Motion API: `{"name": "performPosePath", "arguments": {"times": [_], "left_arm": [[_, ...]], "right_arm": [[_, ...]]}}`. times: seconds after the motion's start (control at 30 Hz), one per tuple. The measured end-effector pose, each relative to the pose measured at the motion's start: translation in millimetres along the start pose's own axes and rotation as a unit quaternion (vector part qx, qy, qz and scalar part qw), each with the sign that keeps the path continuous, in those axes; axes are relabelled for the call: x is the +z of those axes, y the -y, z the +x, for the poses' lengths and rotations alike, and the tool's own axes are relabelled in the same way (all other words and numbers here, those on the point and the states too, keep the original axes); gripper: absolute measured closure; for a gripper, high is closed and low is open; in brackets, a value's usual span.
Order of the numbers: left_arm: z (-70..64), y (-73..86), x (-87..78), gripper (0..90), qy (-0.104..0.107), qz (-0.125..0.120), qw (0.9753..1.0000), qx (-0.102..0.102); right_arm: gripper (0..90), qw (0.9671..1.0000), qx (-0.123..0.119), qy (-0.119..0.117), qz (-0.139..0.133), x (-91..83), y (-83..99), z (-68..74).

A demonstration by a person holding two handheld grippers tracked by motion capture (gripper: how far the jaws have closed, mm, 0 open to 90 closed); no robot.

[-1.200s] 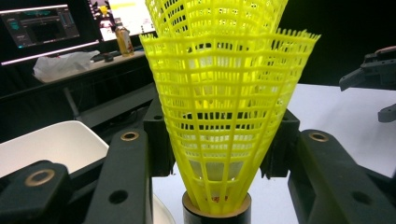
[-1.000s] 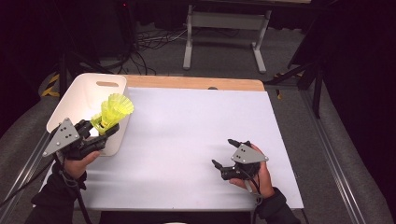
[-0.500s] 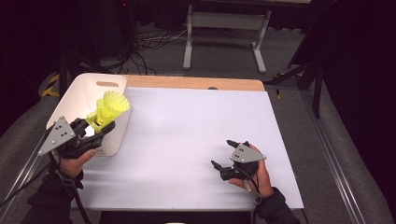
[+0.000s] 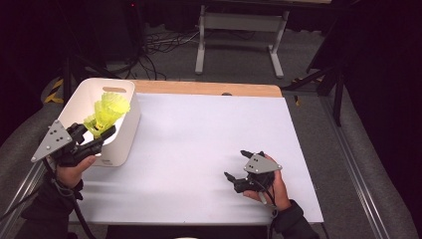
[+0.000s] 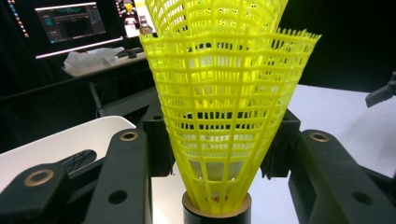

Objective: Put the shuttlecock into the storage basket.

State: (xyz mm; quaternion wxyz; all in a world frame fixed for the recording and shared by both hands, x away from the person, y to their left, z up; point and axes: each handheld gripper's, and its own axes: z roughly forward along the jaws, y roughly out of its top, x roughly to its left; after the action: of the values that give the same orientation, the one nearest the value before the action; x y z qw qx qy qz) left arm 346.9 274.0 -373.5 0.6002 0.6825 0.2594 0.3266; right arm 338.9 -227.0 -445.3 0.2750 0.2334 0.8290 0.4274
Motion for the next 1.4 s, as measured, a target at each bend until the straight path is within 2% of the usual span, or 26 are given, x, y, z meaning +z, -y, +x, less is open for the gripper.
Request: {"name": "performPosePath", "arguments": {"times": [0.13,0.33,0.37,0.47,0.53,0.63,0.8,1.0,1.07,1.13,1.2,1.23,1.4], "left_arm": [[5.6,-4.9,-1.7,55.6,-0.008,0.005,1.0000,0.003],[17.2,-9.4,-3.4,55.6,-0.017,0.010,0.9998,-0.006],[19.7,-10.0,-3.4,55.6,-0.019,0.015,0.9997,0.000],[25.1,-11.3,-3.1,55.5,-0.023,0.022,0.9995,-0.003],[28.5,-12.4,-2.0,55.4,-0.030,0.024,0.9993,0.004],[33.6,-14.0,-1.0,55.3,-0.036,0.029,0.9989,0.005],[38.8,-16.2,2.7,55.3,-0.032,0.028,0.9991,-0.001],[49.8,-17.5,8.9,55.4,-0.030,0.042,0.9986,-0.012],[53.1,-20.0,10.7,55.3,-0.034,0.055,0.9979,-0.006],[58.5,-22.3,12.4,55.3,-0.029,0.057,0.9979,-0.014],[62.4,-25.0,15.0,55.3,-0.028,0.068,0.9972,-0.011],[65.3,-26.1,16.3,55.1,-0.013,0.069,0.9974,-0.017],[74.9,-30.2,24.4,55.0,-0.013,0.074,0.9969,-0.025]], "right_arm": [[12.6,1.0000,0.001,0.000,0.000,0.0,0.2,-0.5],[12.6,1.0000,0.002,0.000,0.001,0.8,0.6,-0.4],[12.6,1.0000,0.002,0.000,0.001,0.9,0.7,-0.3],[12.7,1.0000,0.002,-0.001,0.002,1.7,1.0,-0.4],[12.6,1.0000,0.001,-0.002,0.003,2.4,1.2,-0.3],[12.7,0.9999,-0.003,0.000,0.009,4.2,1.9,0.8],[12.7,0.9999,-0.004,-0.002,0.012,5.7,2.4,1.6],[12.7,0.9999,-0.004,-0.003,0.013,7.2,2.9,2.0],[12.7,0.9999,-0.004,-0.002,0.014,7.6,3.2,2.0],[12.7,0.9999,-0.004,-0.003,0.014,8.1,3.3,2.4],[12.7,0.9999,-0.004,-0.004,0.016,9.0,3.5,2.7],[12.7,0.9998,-0.004,-0.004,0.017,9.4,3.6,2.8],[12.8,0.9997,-0.010,-0.001,0.024,11.2,3.8,3.7]]}}
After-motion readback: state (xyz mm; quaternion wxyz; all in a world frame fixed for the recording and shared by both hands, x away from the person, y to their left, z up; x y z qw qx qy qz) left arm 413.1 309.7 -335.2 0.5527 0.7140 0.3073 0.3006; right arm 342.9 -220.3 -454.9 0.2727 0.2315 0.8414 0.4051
